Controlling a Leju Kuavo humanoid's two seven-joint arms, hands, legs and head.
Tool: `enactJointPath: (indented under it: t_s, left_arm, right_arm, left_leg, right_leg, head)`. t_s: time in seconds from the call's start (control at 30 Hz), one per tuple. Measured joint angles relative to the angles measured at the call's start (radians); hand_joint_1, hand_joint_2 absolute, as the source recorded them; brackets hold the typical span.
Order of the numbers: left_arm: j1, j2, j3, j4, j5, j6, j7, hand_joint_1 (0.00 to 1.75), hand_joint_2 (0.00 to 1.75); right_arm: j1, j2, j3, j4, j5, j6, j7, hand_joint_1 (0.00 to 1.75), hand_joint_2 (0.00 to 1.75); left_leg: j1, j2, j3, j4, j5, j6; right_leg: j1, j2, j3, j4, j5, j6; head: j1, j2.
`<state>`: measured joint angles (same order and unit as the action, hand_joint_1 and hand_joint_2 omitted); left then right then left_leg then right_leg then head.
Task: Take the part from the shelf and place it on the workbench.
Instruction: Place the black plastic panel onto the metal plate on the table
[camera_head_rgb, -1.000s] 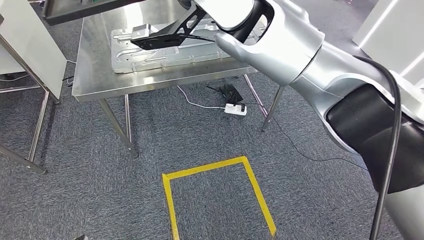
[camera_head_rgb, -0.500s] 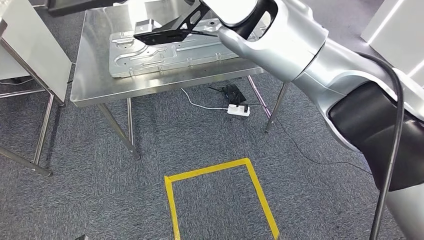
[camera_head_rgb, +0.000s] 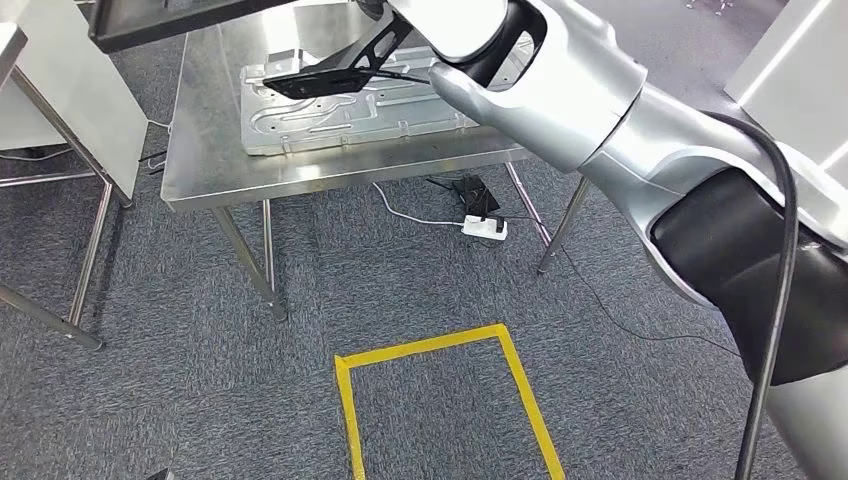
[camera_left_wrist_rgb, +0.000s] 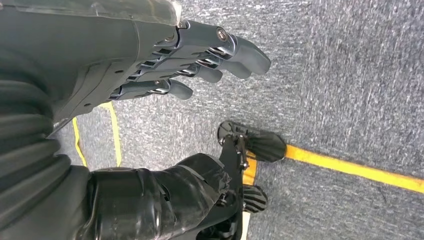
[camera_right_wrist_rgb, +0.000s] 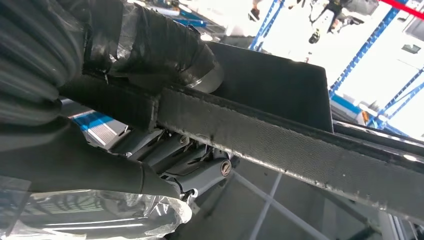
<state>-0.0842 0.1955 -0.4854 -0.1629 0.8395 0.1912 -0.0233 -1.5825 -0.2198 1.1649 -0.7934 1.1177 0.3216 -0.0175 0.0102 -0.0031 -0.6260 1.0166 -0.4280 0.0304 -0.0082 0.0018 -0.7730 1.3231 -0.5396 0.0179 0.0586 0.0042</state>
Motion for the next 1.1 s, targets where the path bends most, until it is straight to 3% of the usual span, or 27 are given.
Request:
enactJointPath:
  t_s: [0.03, 0.1, 0.13, 0.2, 0.3, 0.37, 0.43, 0.5, 0.53, 0.6, 0.67, 0.83, 0.9, 0.97, 1.0, 1.03, 1.1]
  left_arm:
    - [0.000, 0.000, 0.000, 0.000, 0.000, 0.000, 0.001, 0.00, 1.75]
    - [0.001, 0.000, 0.000, 0.000, 0.000, -0.001, 0.002, 0.00, 1.75]
    - [0.000, 0.000, -0.001, 0.000, 0.000, -0.002, 0.002, 0.00, 1.75]
    - [0.000, 0.000, -0.001, 0.000, 0.000, -0.002, 0.004, 0.00, 1.75]
    - [0.001, 0.001, -0.001, 0.000, 0.002, -0.003, 0.006, 0.00, 1.75]
    - [0.002, 0.003, -0.002, 0.000, 0.002, -0.003, 0.008, 0.00, 1.75]
    - [0.003, 0.004, -0.003, 0.000, 0.002, -0.003, 0.008, 0.00, 1.75]
    - [0.008, 0.004, -0.004, 0.000, 0.002, -0.003, 0.008, 0.00, 1.75]
    - [0.010, 0.004, -0.006, 0.000, 0.002, -0.003, 0.009, 0.00, 1.75]
    - [0.010, 0.004, -0.011, 0.000, 0.001, -0.004, 0.008, 0.00, 1.75]
    - [0.007, 0.003, -0.014, 0.000, 0.000, -0.005, 0.007, 0.00, 1.75]
    - [0.002, 0.003, -0.019, 0.000, -0.003, -0.006, 0.005, 0.00, 1.75]
    - [-0.003, 0.004, -0.020, 0.000, -0.004, -0.005, 0.005, 0.00, 1.75]
    - [-0.007, 0.006, -0.021, 0.000, -0.004, -0.004, 0.005, 0.00, 1.75]
    - [-0.007, 0.006, -0.021, 0.000, -0.004, -0.004, 0.005, 0.00, 1.75]
    - [-0.007, 0.007, -0.021, 0.000, -0.004, -0.004, 0.005, 0.00, 1.75]
    - [-0.006, 0.007, -0.021, 0.000, -0.004, -0.004, 0.005, 0.00, 1.75]
  right_arm:
    - [0.002, -0.002, 0.000, 0.000, 0.000, 0.000, 0.003, 1.75, 1.75]
    - [0.002, -0.004, 0.000, 0.001, 0.000, 0.000, 0.008, 1.75, 1.75]
    - [0.000, -0.005, 0.000, 0.000, 0.000, 0.000, 0.011, 1.75, 1.75]
    - [-0.001, -0.007, 0.000, 0.000, -0.001, 0.000, 0.014, 1.75, 1.75]
    - [-0.001, -0.014, 0.000, -0.003, -0.002, 0.011, 0.026, 1.75, 1.75]
    - [-0.006, -0.023, 0.000, -0.006, -0.002, 0.024, 0.036, 1.75, 1.75]
    - [-0.011, -0.038, 0.000, -0.008, -0.004, 0.036, 0.042, 1.75, 1.75]
    - [-0.012, -0.053, 0.000, -0.011, -0.005, 0.044, 0.045, 1.75, 1.75]
    - [-0.012, -0.059, 0.000, -0.013, -0.005, 0.047, 0.045, 1.75, 1.75]
    - [-0.014, -0.068, 0.000, -0.017, -0.005, 0.048, 0.046, 1.75, 1.75]
    - [-0.018, -0.078, -0.001, -0.021, -0.006, 0.050, 0.049, 1.75, 1.75]
    - [-0.023, -0.098, -0.001, -0.032, -0.008, 0.054, 0.057, 1.75, 1.75]
    - [-0.028, -0.109, -0.002, -0.040, -0.009, 0.054, 0.059, 1.75, 1.75]
    - [-0.029, -0.116, -0.002, -0.045, -0.009, 0.055, 0.060, 1.75, 1.75]
    - [-0.025, -0.119, -0.003, -0.046, -0.010, 0.055, 0.060, 1.75, 1.75]
    - [-0.022, -0.122, -0.003, -0.047, -0.010, 0.056, 0.060, 1.75, 1.75]
    - [-0.019, -0.126, -0.003, -0.048, -0.011, 0.056, 0.060, 1.75, 1.75]
  left_leg:
    - [-0.001, -0.002, 0.004, 0.001, -0.003, 0.000]
    - [-0.001, -0.006, 0.011, 0.004, -0.011, -0.005]
    - [-0.003, -0.007, 0.013, 0.006, -0.015, -0.008]
    - [-0.004, -0.009, 0.012, 0.006, -0.018, -0.016]
    - [-0.003, -0.008, 0.009, 0.007, -0.026, -0.028]
    - [-0.003, -0.006, -0.018, 0.065, -0.063, -0.036]
    - [0.000, -0.004, -0.077, 0.190, -0.117, -0.044]
    - [0.006, -0.003, -0.124, 0.275, -0.130, -0.053]
    - [0.009, -0.002, -0.124, 0.266, -0.111, -0.056]
    - [0.014, 0.000, -0.070, 0.144, -0.040, -0.060]
    - [0.012, 0.002, -0.016, 0.036, -0.005, -0.056]
    - [0.008, 0.001, 0.002, 0.004, -0.009, -0.025]
    - [0.008, 0.001, 0.009, -0.003, -0.008, -0.013]
    - [0.006, 0.000, 0.014, -0.002, -0.013, -0.004]
    - [0.005, 0.000, 0.018, -0.001, -0.016, -0.003]
    - [0.005, -0.001, 0.021, 0.002, -0.021, -0.002]
    - [0.005, -0.002, 0.029, 0.010, -0.033, -0.005]
  right_leg:
    - [0.001, 0.000, 0.005, -0.028, 0.030, -0.003]
    - [0.005, 0.001, 0.060, -0.163, 0.107, -0.015]
    - [0.008, 0.002, 0.090, -0.227, 0.132, -0.020]
    - [0.015, 0.004, 0.117, -0.285, 0.143, -0.027]
    - [0.010, 0.003, 0.127, -0.301, 0.146, -0.036]
    - [0.004, 0.000, 0.137, -0.314, 0.150, -0.044]
    - [0.005, -0.003, 0.140, -0.316, 0.147, -0.049]
    - [0.004, -0.002, 0.142, -0.314, 0.144, -0.050]
    - [0.003, 0.000, 0.143, -0.312, 0.142, -0.048]
    - [-0.001, 0.003, 0.145, -0.304, 0.135, -0.041]
    - [0.000, 0.006, 0.141, -0.293, 0.126, -0.031]
    - [-0.002, 0.007, 0.130, -0.276, 0.114, -0.005]
    - [-0.003, 0.006, 0.091, -0.194, 0.073, 0.000]
    - [-0.003, 0.005, 0.025, -0.069, 0.028, 0.001]
    - [-0.003, 0.005, -0.001, -0.030, 0.025, 0.001]
    - [-0.004, 0.005, -0.010, -0.025, 0.039, 0.000]
    - [-0.004, 0.004, 0.024, -0.123, 0.110, -0.004]
  head:
    - [0.000, 0.000]
    - [0.000, 0.000]
    - [0.000, 0.000]
    - [0.000, 0.000]
    - [-0.001, 0.000]
    - [-0.002, 0.000]
    - [-0.002, 0.000]
    - [-0.003, 0.000]
    - [-0.003, 0.000]
    - [-0.003, 0.000]
    - [-0.003, 0.000]
    - [-0.002, 0.000]
    - [0.000, 0.000]
    - [0.000, 0.000]
    - [0.001, 0.000]
    - [0.001, 0.000]
    - [0.001, 0.000]
